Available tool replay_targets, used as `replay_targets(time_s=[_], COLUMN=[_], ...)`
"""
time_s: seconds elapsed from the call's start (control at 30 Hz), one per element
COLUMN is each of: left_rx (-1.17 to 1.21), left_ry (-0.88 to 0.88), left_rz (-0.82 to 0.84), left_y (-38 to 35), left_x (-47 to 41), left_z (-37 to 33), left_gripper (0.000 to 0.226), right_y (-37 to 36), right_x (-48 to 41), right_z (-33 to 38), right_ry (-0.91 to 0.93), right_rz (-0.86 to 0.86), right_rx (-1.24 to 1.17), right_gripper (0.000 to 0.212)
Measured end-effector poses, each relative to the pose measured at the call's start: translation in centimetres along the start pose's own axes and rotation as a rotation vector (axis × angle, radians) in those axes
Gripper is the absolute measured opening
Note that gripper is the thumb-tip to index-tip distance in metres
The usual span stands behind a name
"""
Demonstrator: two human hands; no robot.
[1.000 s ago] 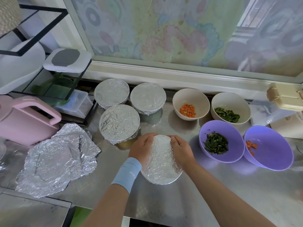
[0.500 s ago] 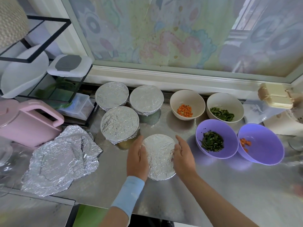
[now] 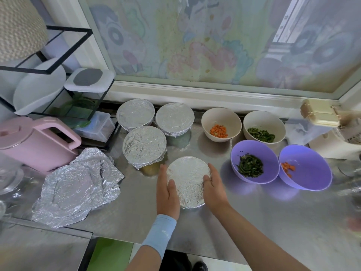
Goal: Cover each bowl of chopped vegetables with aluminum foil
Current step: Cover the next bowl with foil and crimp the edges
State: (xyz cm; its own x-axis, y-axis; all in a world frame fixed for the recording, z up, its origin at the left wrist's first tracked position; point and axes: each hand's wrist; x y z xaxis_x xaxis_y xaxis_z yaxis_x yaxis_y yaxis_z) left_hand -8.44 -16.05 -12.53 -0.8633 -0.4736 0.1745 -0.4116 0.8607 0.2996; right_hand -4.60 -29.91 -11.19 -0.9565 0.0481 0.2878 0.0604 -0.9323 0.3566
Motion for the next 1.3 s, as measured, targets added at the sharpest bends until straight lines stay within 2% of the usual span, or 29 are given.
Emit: replay_targets(time_s=[0.07, 0.13, 0.23, 0.33, 0.5, 0.57, 0.67, 0.73, 0.87, 1.0, 1.1, 1.17, 1.23, 1.3], left_rx=[-0.076, -0.088, 0.042, 0.157, 0.136, 0.065, -0.096, -0.167, -0.265, -0.36, -0.39, -0.455, -0.561, -0.675], left_ry=[-0.025, 0.103, 0.393, 0.457, 0.348, 0.332, 0.338, 0.275, 0.281, 0.257, 0.173, 0.073, -0.032, -0.14], left_rz=[-0.113, -0.229, -0.159, -0.064, 0.078, 0.124, 0.07, 0.127, 0.147, 0.199, 0.222, 0.231, 0.28, 0.339], left_y=[1.1, 1.9, 2.4, 2.3, 2.7, 3.2, 3.4, 3.1, 2.3, 1.8, 1.9, 1.9, 1.8, 1.5], left_x=[0.5, 1.5, 2.4, 2.3, -0.3, -1.2, -1.9, -1.4, -0.7, -0.5, -1.0, -1.7, -2.6, -3.1], left_z=[0.1, -0.1, -0.2, -1.8, -5.4, -6.5, -6.5, -6.1, -5.4, -4.6, -4.1, -3.9, -3.5, -2.5], left_gripper=[0.049, 0.036, 0.027, 0.024, 0.03, 0.032, 0.032, 0.029, 0.033, 0.045, 0.044, 0.051, 0.06, 0.064], right_y=[0.8, 1.5, 2.1, 2.6, 3.7, 4.1, 4.4, 4.3, 3.7, 3.5, 3.4, 3.5, 3.5, 3.2], right_x=[-0.2, -0.6, -1.1, -1.3, 0.0, 0.1, -0.1, -0.6, -1.3, -1.2, -1.4, -1.6, -1.6, -1.3], right_z=[0.8, 1.9, 3.2, 3.1, 2.7, 2.5, 3.0, 3.3, 2.8, 2.0, 1.8, 1.4, 0.8, -0.3], right_ry=[0.015, 0.034, 0.023, -0.021, -0.012, -0.059, -0.033, -0.015, 0.077, 0.093, 0.149, 0.193, 0.251, 0.305], right_rz=[0.052, 0.108, 0.189, 0.188, 0.046, 0.016, 0.035, 0.068, 0.094, 0.074, 0.057, 0.046, 0.125, 0.206], right_rx=[0.105, 0.166, 0.224, 0.289, 0.377, 0.402, 0.448, 0.448, 0.503, 0.513, 0.552, 0.592, 0.637, 0.681], right_gripper=[0.052, 0.054, 0.054, 0.05, 0.026, 0.031, 0.044, 0.05, 0.038, 0.042, 0.035, 0.042, 0.06, 0.069])
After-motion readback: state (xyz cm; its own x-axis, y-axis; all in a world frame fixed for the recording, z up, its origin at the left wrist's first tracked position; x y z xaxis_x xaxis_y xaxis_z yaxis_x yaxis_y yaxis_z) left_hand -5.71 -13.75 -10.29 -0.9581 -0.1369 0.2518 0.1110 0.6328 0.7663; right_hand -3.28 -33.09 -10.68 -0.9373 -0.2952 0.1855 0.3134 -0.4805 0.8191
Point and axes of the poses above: each hand's wrist, its own x-axis away from the middle knuckle, its own y-axis out of the back of the hand, z = x × y, and after that the axes turned 5 degrees about y, right-handed
